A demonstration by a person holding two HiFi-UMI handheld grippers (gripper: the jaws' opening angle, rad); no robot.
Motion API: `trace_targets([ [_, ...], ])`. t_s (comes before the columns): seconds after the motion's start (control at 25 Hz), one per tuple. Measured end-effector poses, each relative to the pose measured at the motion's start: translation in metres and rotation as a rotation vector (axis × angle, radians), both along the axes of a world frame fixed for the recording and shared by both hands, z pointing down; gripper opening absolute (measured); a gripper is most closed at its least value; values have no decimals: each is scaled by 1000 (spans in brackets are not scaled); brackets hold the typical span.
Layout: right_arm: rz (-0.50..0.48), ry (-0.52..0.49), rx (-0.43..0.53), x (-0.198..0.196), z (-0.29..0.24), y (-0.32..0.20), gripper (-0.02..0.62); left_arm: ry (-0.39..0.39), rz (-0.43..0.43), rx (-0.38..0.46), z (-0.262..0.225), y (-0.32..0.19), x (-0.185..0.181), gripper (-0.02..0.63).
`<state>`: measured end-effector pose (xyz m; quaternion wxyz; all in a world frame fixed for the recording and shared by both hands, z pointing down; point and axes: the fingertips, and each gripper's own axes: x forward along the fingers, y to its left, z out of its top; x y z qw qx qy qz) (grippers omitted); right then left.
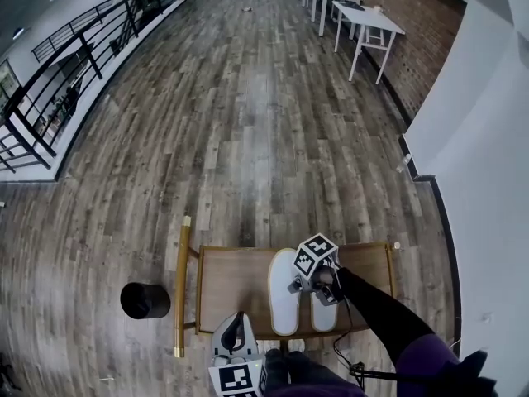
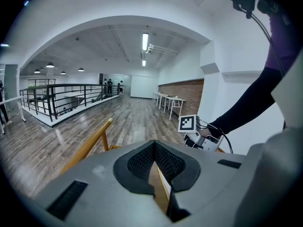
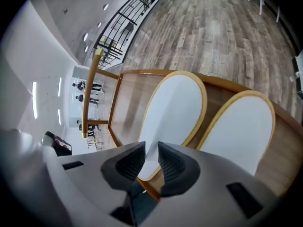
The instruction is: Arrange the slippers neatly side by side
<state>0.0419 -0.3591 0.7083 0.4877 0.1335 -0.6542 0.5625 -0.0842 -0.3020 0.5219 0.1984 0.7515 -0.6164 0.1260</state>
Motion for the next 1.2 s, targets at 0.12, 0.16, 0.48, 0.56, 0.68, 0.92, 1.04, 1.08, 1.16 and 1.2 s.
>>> trace_targets([
  [0.12, -40, -12, 44, -3, 1, 4, 60, 5, -5, -5, 1, 4, -1, 0],
  [0.16, -55, -12, 60, -3, 0, 4, 61, 0, -7, -5, 1, 4, -2, 0],
  [0.48, -24, -78, 75, 11, -28, -4, 61, 1, 3, -2, 4, 5, 1, 0],
  [0.56, 27, -94, 115, 24, -41, -16, 61, 7, 7, 1, 3, 3, 4, 0],
  [0.68, 194, -54, 208, 60, -53, -48, 61, 16, 22, 11, 2, 1, 9, 0],
  [0.92, 404, 134, 215, 132, -32, -50, 61, 29, 52, 21, -1, 0, 22, 0],
  [1.04, 408, 154, 182, 136, -16, -34, 60, 26, 54, 20, 0, 1, 22, 0],
  [1.08, 417, 149, 163, 135, -12, -30, 61, 23, 51, 18, 0, 1, 21, 0],
  [1.16, 430, 136, 124, 131, -6, -23, 61, 18, 44, 13, 1, 2, 18, 0],
  [1.2, 430, 135, 111, 129, -3, -20, 61, 16, 40, 12, 2, 2, 17, 0],
])
